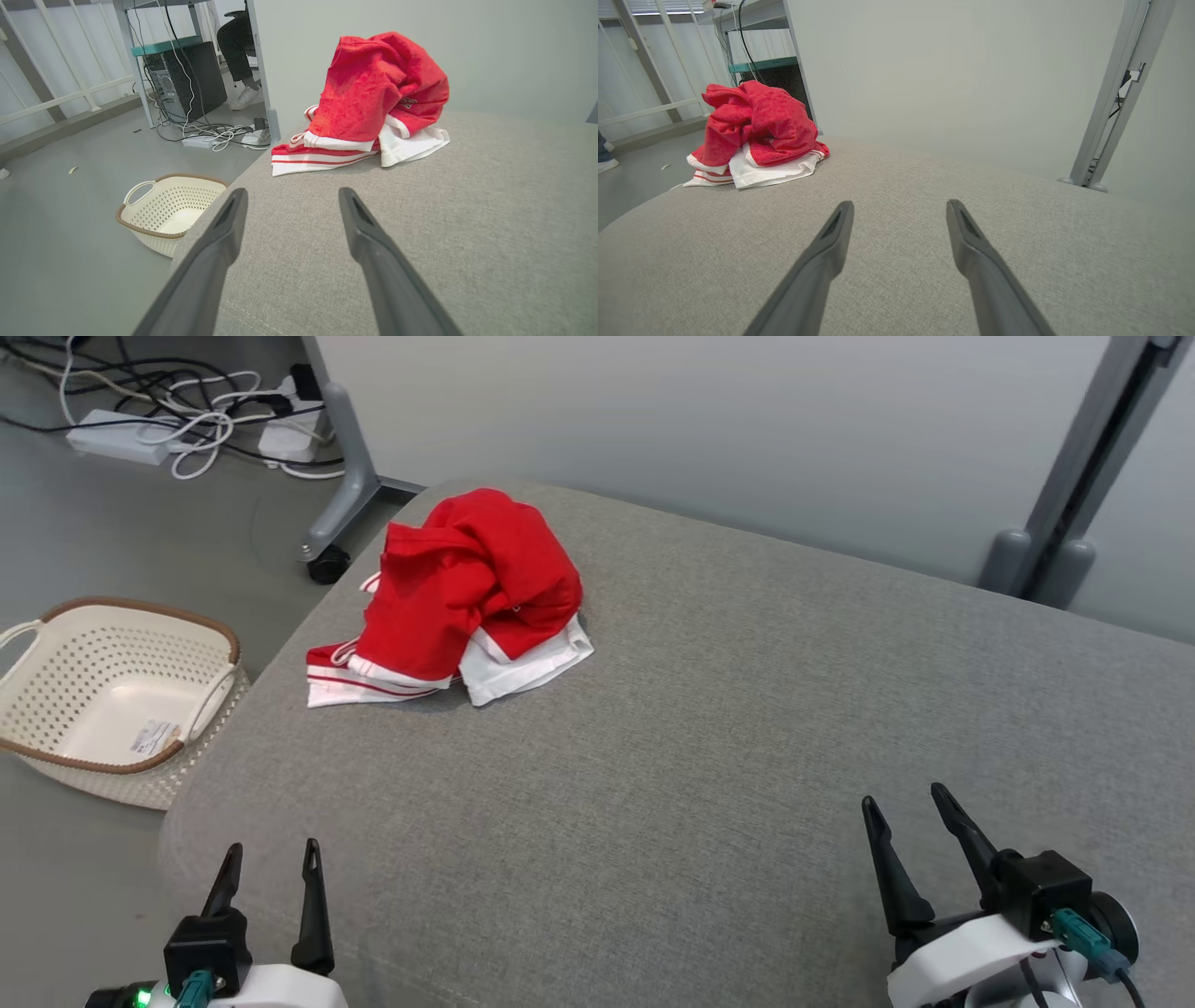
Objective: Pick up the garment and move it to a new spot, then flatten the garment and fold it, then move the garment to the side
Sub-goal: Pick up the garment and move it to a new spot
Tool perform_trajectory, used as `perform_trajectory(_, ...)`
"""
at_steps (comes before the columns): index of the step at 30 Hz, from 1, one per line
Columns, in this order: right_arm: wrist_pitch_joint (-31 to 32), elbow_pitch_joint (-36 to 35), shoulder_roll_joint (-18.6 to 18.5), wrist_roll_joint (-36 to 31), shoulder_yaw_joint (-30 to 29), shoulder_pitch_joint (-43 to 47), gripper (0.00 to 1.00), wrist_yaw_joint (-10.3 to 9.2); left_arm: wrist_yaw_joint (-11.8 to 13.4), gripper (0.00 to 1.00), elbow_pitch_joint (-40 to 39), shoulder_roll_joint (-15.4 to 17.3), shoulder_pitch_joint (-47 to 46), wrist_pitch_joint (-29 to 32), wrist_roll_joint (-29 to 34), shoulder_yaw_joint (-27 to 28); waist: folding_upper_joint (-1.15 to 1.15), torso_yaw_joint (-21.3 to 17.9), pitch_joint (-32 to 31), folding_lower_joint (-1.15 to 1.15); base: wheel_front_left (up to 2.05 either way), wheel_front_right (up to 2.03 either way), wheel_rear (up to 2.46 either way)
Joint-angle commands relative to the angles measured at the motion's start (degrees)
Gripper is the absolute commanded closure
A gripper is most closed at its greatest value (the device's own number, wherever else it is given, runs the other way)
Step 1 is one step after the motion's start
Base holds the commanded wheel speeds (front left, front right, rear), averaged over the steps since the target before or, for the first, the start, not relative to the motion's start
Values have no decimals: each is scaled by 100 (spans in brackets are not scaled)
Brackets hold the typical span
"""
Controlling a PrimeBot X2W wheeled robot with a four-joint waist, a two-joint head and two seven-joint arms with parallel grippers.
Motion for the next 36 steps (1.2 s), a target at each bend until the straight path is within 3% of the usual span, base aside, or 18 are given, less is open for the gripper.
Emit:
perform_trajectory(1,-34,17,-29,46,7,-57,0,1,-1,0,-13,19,67,-13,-18,31,0,230,28,0,0,0,0)
perform_trajectory(9,-33,54,-28,42,113,-105,0,1,39,0,-40,13,111,-13,-68,100,0,343,97,0,0,0,0)
perform_trajectory(20,-34,27,-231,35,189,-217,0,1,-83,0,149,10,-308,-13,-259,133,0,-157,449,0,0,0,0)
perform_trajectory(26,-34,-11,-366,20,242,-322,0,1,-278,0,410,90,-945,-13,-226,316,0,-452,758,0,0,0,0)
perform_trajectory(36,-34,-114,-558,16,394,-610,0,1,-488,0,1215,518,-2373,-12,-81,419,0,-882,1357,0,0,0,0)
